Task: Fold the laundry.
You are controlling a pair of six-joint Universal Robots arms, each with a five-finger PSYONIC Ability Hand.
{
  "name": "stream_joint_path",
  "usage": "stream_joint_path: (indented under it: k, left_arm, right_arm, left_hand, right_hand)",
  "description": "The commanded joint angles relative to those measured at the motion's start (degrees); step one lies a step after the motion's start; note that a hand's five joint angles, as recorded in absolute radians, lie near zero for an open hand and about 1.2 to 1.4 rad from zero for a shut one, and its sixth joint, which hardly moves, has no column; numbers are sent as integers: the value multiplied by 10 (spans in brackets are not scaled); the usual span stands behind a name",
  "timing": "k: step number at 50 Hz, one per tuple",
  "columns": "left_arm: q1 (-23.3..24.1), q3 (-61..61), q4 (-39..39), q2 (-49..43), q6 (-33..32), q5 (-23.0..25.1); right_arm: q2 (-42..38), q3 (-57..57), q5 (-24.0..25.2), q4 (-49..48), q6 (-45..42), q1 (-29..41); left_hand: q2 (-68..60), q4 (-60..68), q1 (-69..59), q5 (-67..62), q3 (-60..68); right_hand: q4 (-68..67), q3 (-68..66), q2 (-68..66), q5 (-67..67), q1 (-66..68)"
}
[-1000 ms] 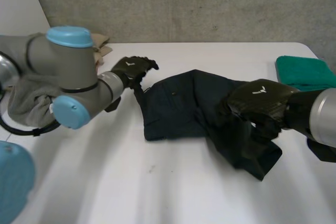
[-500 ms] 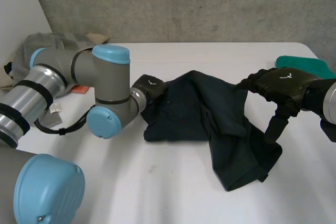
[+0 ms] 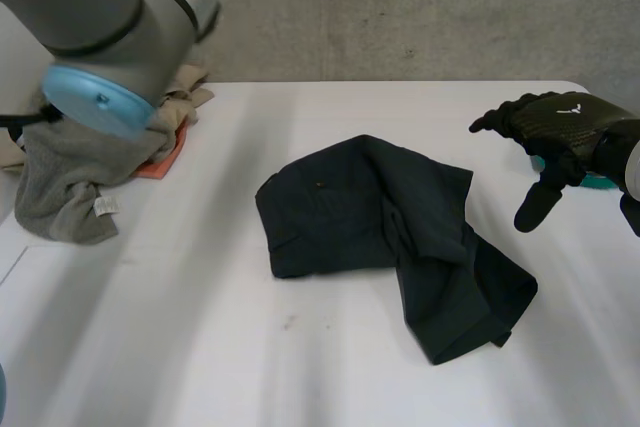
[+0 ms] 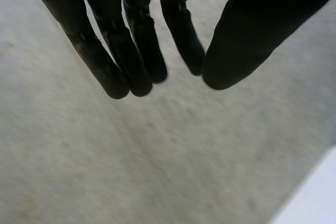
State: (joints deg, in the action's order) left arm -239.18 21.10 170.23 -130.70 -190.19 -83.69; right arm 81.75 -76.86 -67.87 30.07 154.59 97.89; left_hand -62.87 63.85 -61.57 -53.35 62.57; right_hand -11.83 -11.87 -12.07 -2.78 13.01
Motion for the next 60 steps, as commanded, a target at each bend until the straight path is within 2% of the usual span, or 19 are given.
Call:
stream_joint_path:
  k: [1, 9, 18, 29, 31, 32, 33, 34, 40, 42, 45, 48, 52, 57, 60]
  left_arm:
    - [11, 126, -46, -60, -51, 0]
    - [8, 217, -78, -102, -141, -10]
    - [23, 287, -57, -94, -146, 0]
    - [36, 254, -48, -141, -159, -28]
    - [38, 240, -53, -152, -165, -40]
    - [39, 236, -53, -154, -167, -45]
    - [39, 230, -53, -155, -167, -48]
    - [38, 222, -52, -155, -168, -56]
    - [23, 178, -39, -131, -167, -120]
    - [1, 148, -34, -100, -166, -146]
    - [-21, 116, -22, -62, -164, -155]
    - [-35, 78, 4, -16, -156, -126]
    - [-12, 61, 49, 28, -126, -61]
    - [48, 75, 107, 30, -92, -14]
    - [89, 102, 104, -4, -89, 12]
  right_arm:
    - [-6, -12, -4, -8, -11, -10]
    - [-21, -12, -4, -12, -25, -13]
    - [-31, -23, -7, -21, -32, -2]
    - [-29, -37, -8, -27, -39, 9]
    - [-29, -38, -8, -28, -40, 10]
    - [-29, -39, -8, -29, -41, 11]
    - [-29, -40, -8, -30, -41, 11]
    - [-28, -41, -8, -31, -42, 11]
    - [-25, -40, -13, -36, -45, 9]
    - [-21, -38, -15, -38, -45, 7]
    - [-18, -37, -15, -40, -45, 5]
    - [-15, -33, -16, -43, -41, 3]
    - [-17, -27, -18, -46, -39, 1]
    - [-15, -16, -34, -46, -24, -5]
    - [-15, -12, -48, -48, -17, -17]
  left_hand:
    - [529, -539, 516, 533, -526]
    - [529, -539, 516, 533, -526]
    - [488, -498, 475, 493, -485]
    - [485, -494, 472, 489, -482]
    - [346, -355, 333, 350, -343]
    - [232, -241, 219, 236, -229]
    - [87, -97, 74, 92, -84]
    - [-169, 159, -182, -164, 172]
    - [-171, 161, -184, -167, 174]
    - [-171, 161, -184, -167, 174]
    - [-171, 161, -184, -167, 174]
    - [-171, 161, -184, -167, 174]
    - [-171, 161, -184, -167, 174]
    - [-171, 161, -184, -167, 174]
    - [-171, 161, -184, -167, 174]
  right_hand:
    - [18, 19, 21, 28, -30]
    - [18, 19, 21, 28, -30]
    - [18, 19, 21, 28, -30]
    - [18, 19, 21, 28, -30]
    - [18, 19, 21, 28, -30]
    - [18, 19, 21, 28, -30]
    - [18, 19, 21, 28, -30]
    - [18, 19, 21, 28, -30]
    - [18, 19, 21, 28, -30]
    - [18, 19, 21, 28, -30]
    - [18, 19, 21, 28, -30]
    - [18, 19, 21, 28, -30]
    - [18, 19, 21, 28, -30]
    - [18, 19, 21, 28, -30]
    - [18, 19, 21, 28, -30]
